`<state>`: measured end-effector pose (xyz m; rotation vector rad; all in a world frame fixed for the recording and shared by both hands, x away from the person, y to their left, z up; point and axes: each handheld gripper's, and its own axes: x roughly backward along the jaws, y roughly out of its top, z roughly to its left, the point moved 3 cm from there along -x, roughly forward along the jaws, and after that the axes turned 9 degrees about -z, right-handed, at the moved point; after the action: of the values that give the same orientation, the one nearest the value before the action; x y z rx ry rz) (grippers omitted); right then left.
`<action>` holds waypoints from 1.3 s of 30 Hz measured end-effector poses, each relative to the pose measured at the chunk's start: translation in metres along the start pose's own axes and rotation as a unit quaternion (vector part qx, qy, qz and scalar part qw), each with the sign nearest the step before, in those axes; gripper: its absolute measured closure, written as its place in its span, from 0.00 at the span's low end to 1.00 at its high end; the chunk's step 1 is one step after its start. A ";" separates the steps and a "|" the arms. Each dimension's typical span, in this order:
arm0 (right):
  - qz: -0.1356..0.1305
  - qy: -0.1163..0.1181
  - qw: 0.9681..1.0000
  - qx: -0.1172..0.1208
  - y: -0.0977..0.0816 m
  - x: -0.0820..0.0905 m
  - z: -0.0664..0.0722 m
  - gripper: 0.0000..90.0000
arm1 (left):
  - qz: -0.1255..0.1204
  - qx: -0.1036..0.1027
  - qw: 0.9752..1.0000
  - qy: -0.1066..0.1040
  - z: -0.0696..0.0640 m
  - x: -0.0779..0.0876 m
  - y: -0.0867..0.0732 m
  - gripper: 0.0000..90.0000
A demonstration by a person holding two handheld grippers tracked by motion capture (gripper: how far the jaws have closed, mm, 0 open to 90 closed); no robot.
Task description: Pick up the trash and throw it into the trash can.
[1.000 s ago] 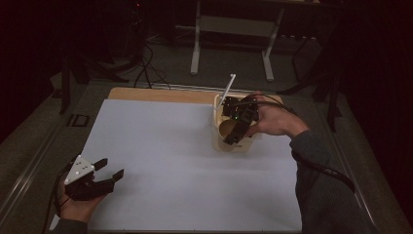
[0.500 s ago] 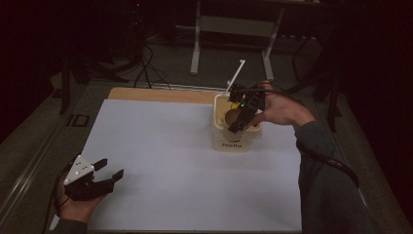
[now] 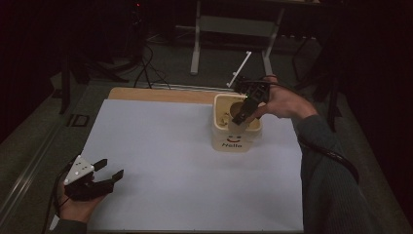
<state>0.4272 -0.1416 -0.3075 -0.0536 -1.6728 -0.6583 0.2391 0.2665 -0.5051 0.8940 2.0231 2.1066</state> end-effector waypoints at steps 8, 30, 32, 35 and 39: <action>-0.002 -0.010 1.000 -0.020 0.000 0.005 -0.009 0.21 | 0.000 0.001 1.000 0.001 0.000 0.000 0.000 0.33; 0.001 -0.086 0.987 -0.133 -0.009 0.010 -0.043 0.21 | -0.002 0.002 1.000 0.000 0.001 0.001 0.000 0.33; -0.001 -0.088 0.987 -0.134 -0.009 0.010 -0.044 0.21 | -0.002 0.002 1.000 0.000 0.001 0.001 0.000 0.33; -0.002 -0.087 0.987 -0.137 -0.010 0.010 -0.045 0.21 | -0.002 0.002 1.000 0.000 0.001 0.001 0.000 0.33; -0.005 -0.085 0.986 -0.140 -0.010 0.008 -0.045 0.21 | -0.002 0.003 1.000 0.000 0.001 0.001 0.000 0.33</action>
<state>0.4615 -0.1724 -0.3013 -0.3097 -1.7321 -0.9145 0.2384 0.2680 -0.5048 0.8895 2.0305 2.0999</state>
